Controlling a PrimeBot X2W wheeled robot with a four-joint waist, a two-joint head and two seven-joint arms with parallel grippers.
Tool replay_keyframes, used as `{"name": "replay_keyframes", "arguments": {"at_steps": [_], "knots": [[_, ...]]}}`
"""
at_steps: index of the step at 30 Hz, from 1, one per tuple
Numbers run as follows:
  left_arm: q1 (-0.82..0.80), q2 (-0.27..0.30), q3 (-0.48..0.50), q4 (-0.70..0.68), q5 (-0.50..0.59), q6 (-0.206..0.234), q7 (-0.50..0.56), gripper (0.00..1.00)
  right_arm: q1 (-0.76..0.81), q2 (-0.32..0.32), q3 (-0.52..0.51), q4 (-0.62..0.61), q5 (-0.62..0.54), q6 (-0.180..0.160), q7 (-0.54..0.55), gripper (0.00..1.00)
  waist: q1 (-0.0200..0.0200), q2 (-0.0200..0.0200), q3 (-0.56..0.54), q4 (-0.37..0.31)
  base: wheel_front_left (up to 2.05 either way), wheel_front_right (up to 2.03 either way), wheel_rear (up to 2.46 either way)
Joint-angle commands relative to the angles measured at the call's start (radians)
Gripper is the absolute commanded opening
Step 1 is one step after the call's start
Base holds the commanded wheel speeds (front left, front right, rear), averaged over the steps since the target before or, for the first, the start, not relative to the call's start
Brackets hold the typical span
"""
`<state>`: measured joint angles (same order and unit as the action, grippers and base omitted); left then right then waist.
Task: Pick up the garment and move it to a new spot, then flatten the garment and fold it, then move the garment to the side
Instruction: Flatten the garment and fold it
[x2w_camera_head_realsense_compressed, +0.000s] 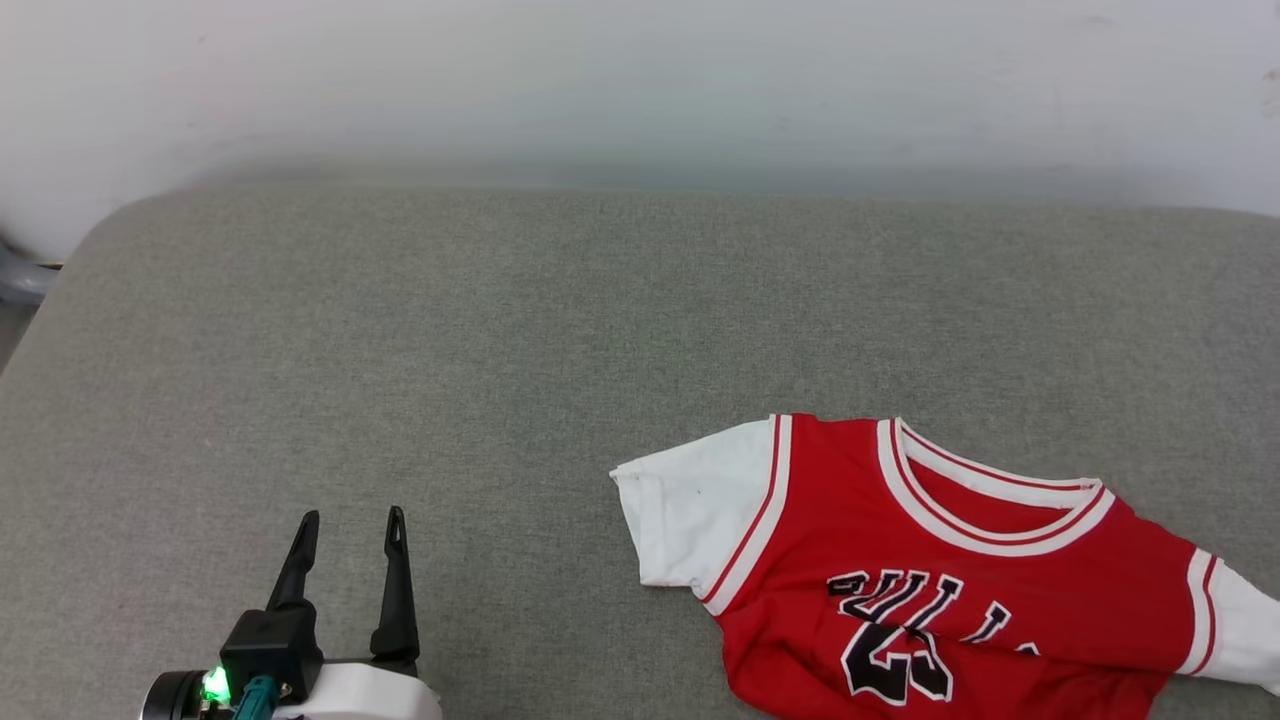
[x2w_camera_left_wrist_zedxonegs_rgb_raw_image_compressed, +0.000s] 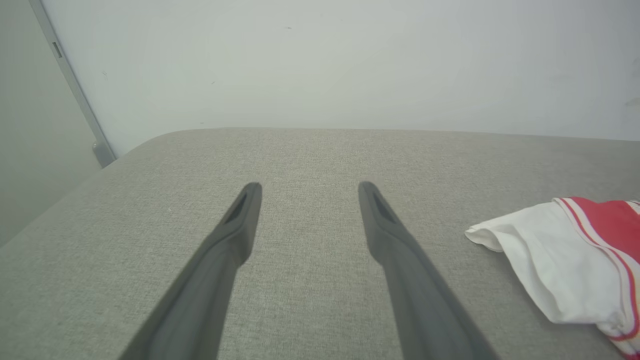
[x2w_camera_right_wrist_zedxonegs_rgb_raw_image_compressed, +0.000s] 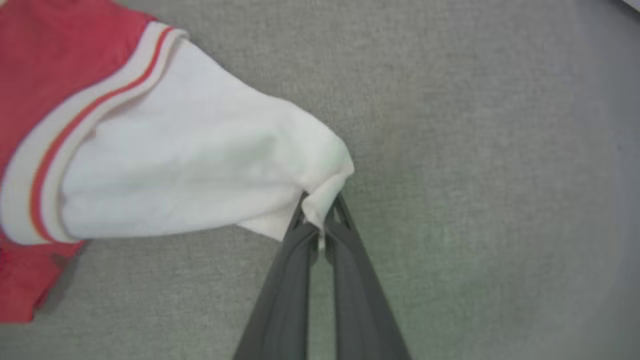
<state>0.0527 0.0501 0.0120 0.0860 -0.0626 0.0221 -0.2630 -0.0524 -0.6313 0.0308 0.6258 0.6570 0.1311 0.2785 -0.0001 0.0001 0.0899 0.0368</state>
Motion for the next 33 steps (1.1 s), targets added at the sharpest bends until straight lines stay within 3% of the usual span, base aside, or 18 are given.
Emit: {"name": "replay_keyframes", "arguments": {"at_steps": [1, 10, 15, 23, 27, 33], "knots": [[0.005, 0.0, 0.003, 0.001, 0.0, 0.003, -0.003, 1.0, -0.011, 0.008, -0.011, -0.015, -0.001, -0.001, -0.029, 1.0, 0.0001, -0.0001, -0.007, -0.005, 0.0, 0.0, 0.0], [0.02, 0.0, 0.017, -0.006, 0.017, -0.008, -0.003, 1.0, -0.027, 0.075, -0.141, -0.193, -0.122, -0.001, -0.251, 1.0, 0.0001, -0.0001, -0.049, -0.022, 0.0, 0.0, 0.0], [0.014, 0.001, 0.024, -0.011, 0.026, -0.016, -0.003, 1.0, -0.003, 0.196, -0.212, -0.37, -0.244, -0.001, -0.327, 1.0, 0.0001, -0.0001, -0.057, -0.024, 0.0, 0.0, 0.0], [-0.021, 0.014, 0.028, -0.02, 0.034, -0.039, -0.003, 1.0, 0.059, 0.408, -0.241, -0.622, -0.416, -0.001, -0.423, 1.0, 0.0001, -0.0001, -0.055, -0.024, 0.0, 0.0, 0.0], [-0.065, 0.036, 0.027, -0.017, 0.036, -0.066, -0.003, 1.0, 0.102, 0.48, -0.228, -0.697, -0.475, -0.001, -0.446, 1.0, 0.0001, -0.0001, -0.053, -0.023, 0.0, 0.0, 0.0], [-0.202, 0.118, -0.018, 0.029, 0.029, -0.127, -0.003, 1.0, 0.141, 0.524, -0.206, -0.743, -0.509, -0.001, -0.438, 1.0, 0.0001, -0.0001, -0.04, -0.033, 0.0, 0.0, 0.0]]}}
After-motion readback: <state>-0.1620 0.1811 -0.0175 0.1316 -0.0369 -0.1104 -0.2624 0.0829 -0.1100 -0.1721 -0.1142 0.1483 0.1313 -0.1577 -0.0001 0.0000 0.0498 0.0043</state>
